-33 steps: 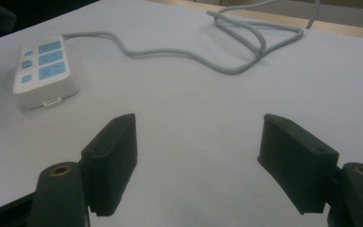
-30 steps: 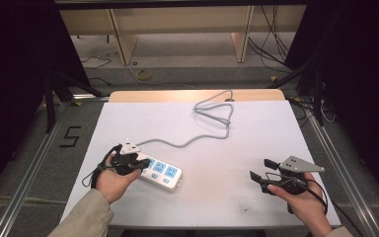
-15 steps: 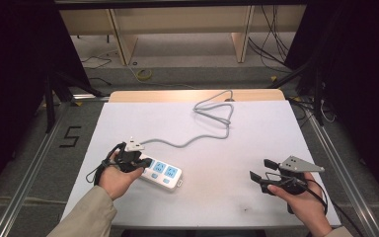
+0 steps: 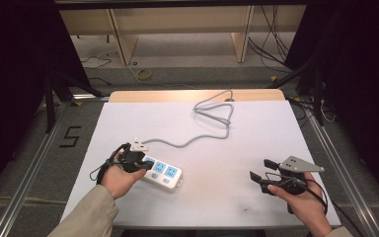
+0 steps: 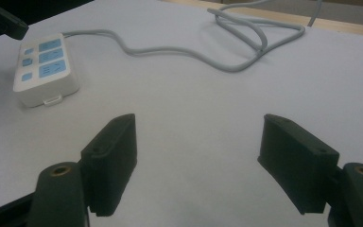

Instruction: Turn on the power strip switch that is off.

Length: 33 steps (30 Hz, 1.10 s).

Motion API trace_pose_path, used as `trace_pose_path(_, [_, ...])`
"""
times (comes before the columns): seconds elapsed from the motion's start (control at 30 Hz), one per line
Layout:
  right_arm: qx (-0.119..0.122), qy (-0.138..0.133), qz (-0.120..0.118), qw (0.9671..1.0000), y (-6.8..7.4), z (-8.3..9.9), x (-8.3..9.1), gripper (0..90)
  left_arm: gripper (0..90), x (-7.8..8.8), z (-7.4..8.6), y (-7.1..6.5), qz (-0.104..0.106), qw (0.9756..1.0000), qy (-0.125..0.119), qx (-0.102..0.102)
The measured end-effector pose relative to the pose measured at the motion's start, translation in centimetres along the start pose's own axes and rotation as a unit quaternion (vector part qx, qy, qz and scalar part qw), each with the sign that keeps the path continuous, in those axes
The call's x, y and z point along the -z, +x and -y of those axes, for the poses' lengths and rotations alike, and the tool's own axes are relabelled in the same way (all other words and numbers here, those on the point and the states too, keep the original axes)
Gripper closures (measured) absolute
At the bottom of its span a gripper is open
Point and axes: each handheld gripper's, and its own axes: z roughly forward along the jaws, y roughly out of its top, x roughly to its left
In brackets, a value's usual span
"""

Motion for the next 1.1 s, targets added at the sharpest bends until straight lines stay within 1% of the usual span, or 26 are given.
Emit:
trace_pose_path(0.2, [-0.001, 0.001, 0.000, 1.0000, 0.0, 0.0, 0.0, 28.6, 89.8, -0.3, -0.1, -0.2, 0.002, 0.9998, 0.017, -0.007])
trace_pose_path(0.47, [0.001, 0.001, -0.001, 1.0000, 0.0, 0.0, 0.0, 28.6, 89.8, -0.6, -0.2, -0.4, 0.002, 0.9996, 0.026, -0.011])
trace_pose_path(0.53, [0.001, 0.002, -0.002, 1.0000, 0.0, 0.0, 0.0, 28.6, 89.8, -0.6, -0.3, -0.5, 0.003, 0.9994, 0.030, -0.015])
trace_pose_path(0.57, [0.001, 0.002, -0.002, 1.0000, 0.0, 0.0, 0.0, 28.6, 89.8, -0.7, -0.3, -0.5, 0.003, 0.9995, 0.030, -0.013])
trace_pose_path(0.87, [0.001, 0.003, -0.004, 1.0000, 0.1, 0.0, -0.1, 28.6, 89.8, -1.0, -0.5, -0.8, 0.003, 0.9991, 0.040, -0.015])
trace_pose_path(1.0, [0.001, 0.003, -0.004, 1.0000, 0.1, 0.0, -0.1, 28.5, 89.8, -1.1, -0.6, -0.9, 0.003, 0.9987, 0.046, -0.020])
trace_pose_path(1.03, [0.001, 0.003, -0.005, 1.0000, 0.1, 0.0, -0.1, 28.5, 89.8, -1.2, -0.5, -0.9, 0.003, 0.9988, 0.046, -0.019])
trace_pose_path(1.1, [0.001, 0.004, -0.005, 1.0000, 0.1, 0.0, -0.1, 28.4, 89.8, -1.3, -0.6, -1.0, 0.004, 0.9985, 0.049, -0.024])
